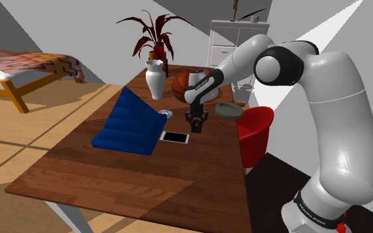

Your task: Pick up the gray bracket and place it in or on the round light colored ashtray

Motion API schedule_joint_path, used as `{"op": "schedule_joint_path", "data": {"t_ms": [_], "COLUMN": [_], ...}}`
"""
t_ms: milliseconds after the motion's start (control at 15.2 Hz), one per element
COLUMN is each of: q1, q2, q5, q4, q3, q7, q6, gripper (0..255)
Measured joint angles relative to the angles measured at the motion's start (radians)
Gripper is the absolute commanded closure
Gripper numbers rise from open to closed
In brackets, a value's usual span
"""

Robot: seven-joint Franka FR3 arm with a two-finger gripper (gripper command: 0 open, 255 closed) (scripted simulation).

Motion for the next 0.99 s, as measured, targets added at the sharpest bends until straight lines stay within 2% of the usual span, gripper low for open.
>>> {"op": "schedule_joint_path", "data": {"t_ms": [594, 990], "q1": [0.0, 0.002], "q2": [-0.006, -0.055], "q5": [0.0, -0.002], "q4": [-0.002, -0.004], "q3": [0.0, -0.002], "q7": [0.0, 0.0], "q6": [-0.004, -0.051], "gripper": [255, 255]}}
